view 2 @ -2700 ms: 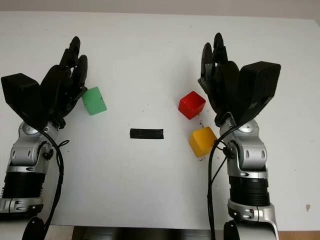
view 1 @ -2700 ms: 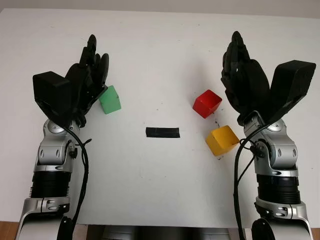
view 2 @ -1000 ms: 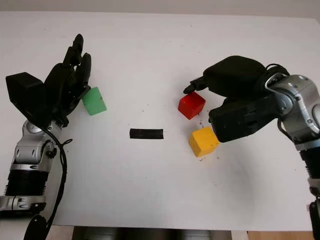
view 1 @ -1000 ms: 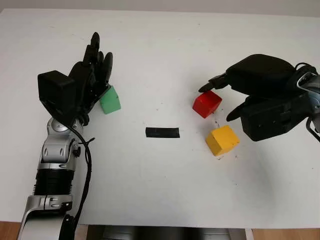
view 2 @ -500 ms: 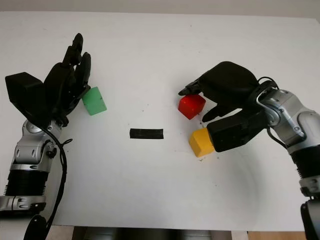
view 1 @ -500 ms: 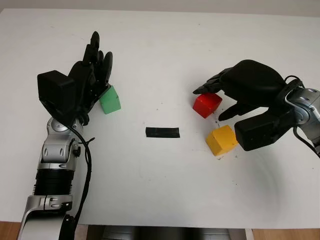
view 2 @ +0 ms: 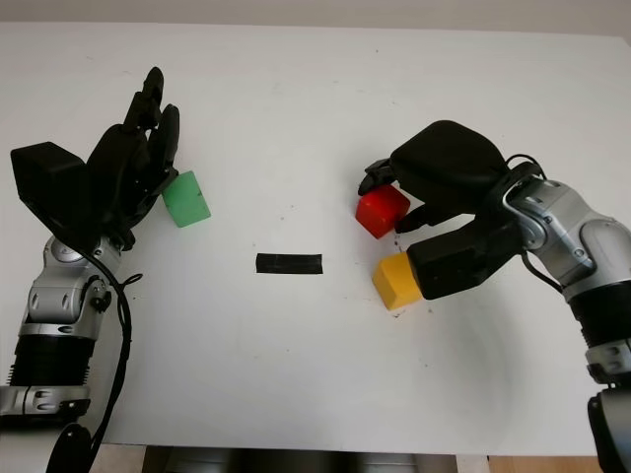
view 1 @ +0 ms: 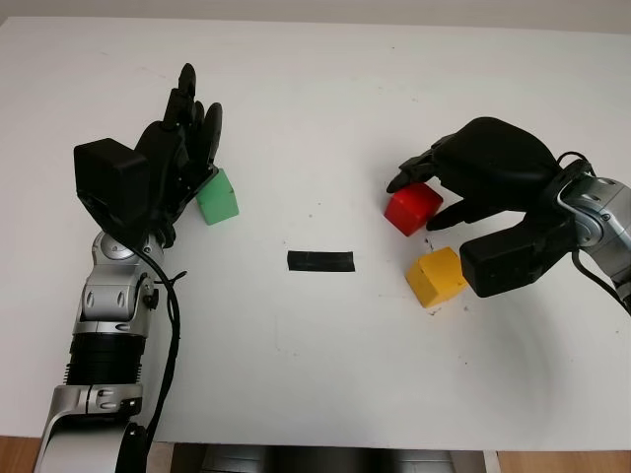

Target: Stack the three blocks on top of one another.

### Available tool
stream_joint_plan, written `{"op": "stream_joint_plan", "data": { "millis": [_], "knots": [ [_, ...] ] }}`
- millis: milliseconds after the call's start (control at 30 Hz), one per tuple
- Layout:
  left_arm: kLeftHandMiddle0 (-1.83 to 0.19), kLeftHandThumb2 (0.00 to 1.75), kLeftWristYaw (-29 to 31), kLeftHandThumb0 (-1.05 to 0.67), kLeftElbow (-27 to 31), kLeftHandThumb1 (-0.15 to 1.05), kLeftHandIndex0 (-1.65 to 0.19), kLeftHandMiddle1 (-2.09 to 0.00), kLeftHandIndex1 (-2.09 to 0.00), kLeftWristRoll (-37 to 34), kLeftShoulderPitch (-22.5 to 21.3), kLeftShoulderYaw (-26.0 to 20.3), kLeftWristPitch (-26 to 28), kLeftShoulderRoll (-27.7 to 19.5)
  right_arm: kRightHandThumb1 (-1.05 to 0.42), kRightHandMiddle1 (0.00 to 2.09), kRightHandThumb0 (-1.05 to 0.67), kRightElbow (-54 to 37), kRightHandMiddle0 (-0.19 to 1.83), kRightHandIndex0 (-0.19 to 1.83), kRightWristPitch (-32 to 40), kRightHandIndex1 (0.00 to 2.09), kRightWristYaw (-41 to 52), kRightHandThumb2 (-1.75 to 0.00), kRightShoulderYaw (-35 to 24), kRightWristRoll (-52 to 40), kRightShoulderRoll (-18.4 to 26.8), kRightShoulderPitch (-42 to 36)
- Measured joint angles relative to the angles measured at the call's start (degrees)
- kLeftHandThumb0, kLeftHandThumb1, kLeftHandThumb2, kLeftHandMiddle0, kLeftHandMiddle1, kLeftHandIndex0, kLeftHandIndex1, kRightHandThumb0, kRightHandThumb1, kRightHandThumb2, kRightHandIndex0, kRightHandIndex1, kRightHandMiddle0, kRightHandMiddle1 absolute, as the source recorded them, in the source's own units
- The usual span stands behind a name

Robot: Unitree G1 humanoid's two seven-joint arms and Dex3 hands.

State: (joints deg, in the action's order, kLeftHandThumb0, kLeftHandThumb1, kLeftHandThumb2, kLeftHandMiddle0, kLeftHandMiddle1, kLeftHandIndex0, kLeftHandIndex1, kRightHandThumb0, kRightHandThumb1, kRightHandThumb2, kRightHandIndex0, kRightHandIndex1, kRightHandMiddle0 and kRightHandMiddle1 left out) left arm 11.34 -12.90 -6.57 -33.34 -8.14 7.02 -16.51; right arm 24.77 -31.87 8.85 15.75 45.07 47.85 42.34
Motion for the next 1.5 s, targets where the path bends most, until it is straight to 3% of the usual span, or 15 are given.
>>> {"op": "stream_joint_plan", "data": {
  "millis": [367, 567, 1000, 1333, 1500],
  "knots": [
    [0.19, 0.59, 0.32, -0.75, -1.05, 1.05, 0.19, -0.05, -0.01, 0.44, -0.01, 0.01, -2.45, -0.26, -0.84, 1.08, -0.30, 2.24, 0.63, 0.67, 0.49, 0.16, -2.64, -0.05, -0.20, -1.00, -0.28, 0.46],
    [0.19, 0.59, 0.30, -0.76, -1.91, 1.05, 0.19, -0.04, 0.00, 0.85, -0.03, 0.05, -3.20, -0.28, -0.86, 1.20, -0.31, 0.18, 0.55, 0.56, 8.22, 0.10, 6.84, -0.06, -3.16, -13.10, -4.24, 0.19],
    [0.19, 0.58, -0.45, -0.76, -1.32, 1.05, 0.19, -0.03, 0.00, 1.14, -0.02, 0.16, -2.08, 0.00, -0.92, 1.46, -0.34, -9.47, 0.37, 0.40, 20.79, 0.02, 21.24, -0.06, -5.86, -30.50, -11.36, -2.13],
    [0.19, 0.58, -1.02, -0.77, -0.02, 1.05, 0.19, -0.02, 0.00, 1.08, 0.10, 0.15, -1.15, 0.89, -0.92, 1.50, -0.48, -17.62, 0.40, 0.38, 31.68, 0.02, 22.17, -0.05, -6.84, -35.73, -17.29, -8.87],
    [0.19, 0.58, -1.14, -0.78, 0.02, 1.05, 0.18, -0.04, -0.02, 1.17, 0.27, 0.15, -0.88, 0.86, -0.93, 1.57, -0.50, -18.33, 0.39, 0.34, 32.09, 0.00, 18.69, -0.06, -6.89, -36.29, -21.77, -12.44]
  ]
}}
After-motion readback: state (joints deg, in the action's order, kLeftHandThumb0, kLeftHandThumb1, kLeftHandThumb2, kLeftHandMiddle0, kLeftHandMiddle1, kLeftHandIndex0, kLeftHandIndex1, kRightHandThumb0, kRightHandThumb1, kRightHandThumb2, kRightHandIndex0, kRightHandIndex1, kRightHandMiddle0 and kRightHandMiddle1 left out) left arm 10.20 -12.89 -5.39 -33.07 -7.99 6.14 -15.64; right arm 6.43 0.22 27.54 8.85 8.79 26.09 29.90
